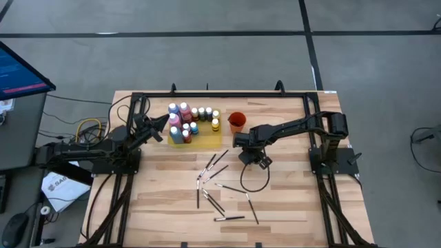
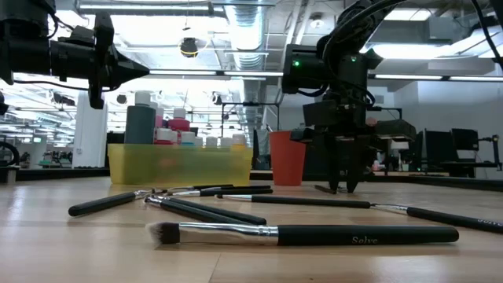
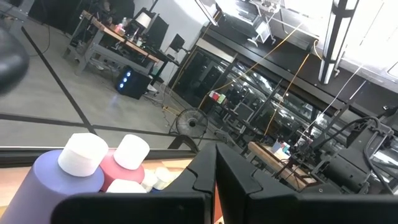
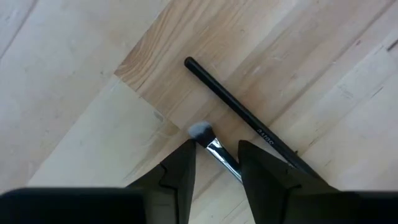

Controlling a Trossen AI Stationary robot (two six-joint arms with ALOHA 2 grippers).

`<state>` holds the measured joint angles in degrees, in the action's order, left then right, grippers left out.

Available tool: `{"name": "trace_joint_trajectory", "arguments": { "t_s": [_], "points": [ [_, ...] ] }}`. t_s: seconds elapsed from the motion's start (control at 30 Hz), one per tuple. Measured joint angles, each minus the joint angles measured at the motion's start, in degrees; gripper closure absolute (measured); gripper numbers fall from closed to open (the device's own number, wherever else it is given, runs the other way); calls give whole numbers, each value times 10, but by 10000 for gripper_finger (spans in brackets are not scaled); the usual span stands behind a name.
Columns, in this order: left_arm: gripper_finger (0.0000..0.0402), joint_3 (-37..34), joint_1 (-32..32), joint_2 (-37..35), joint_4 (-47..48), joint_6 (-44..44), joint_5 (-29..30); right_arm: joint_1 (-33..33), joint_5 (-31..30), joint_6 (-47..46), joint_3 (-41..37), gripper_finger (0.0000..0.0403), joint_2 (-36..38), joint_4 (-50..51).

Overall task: Pick & Place Paint Supplies
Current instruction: Put the silver paint brush into the orange cup

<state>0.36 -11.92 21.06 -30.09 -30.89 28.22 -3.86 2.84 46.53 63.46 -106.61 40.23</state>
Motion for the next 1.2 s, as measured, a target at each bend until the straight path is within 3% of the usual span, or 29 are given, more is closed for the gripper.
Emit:
{"name": "trace_joint_trajectory", "arguments": {
  "t_s": [0.5, 0.7, 0.9, 1.0, 1.2],
  "points": [
    [400, 0, 0, 0, 0, 0, 0, 18, -3, -3, -1, 334, -4, -5],
    [400, 0, 0, 0, 0, 0, 0, 19, 4, -28, 0, 392, -4, -18],
    [400, 0, 0, 0, 0, 0, 0, 20, 13, -63, 0, 398, -4, -18],
    [400, 0, 0, 0, 0, 0, 0, 19, 49, -91, -2, 399, 5, -17],
    [400, 0, 0, 0, 0, 0, 0, 18, 87, -133, -2, 402, 64, -15]
  ]
}}
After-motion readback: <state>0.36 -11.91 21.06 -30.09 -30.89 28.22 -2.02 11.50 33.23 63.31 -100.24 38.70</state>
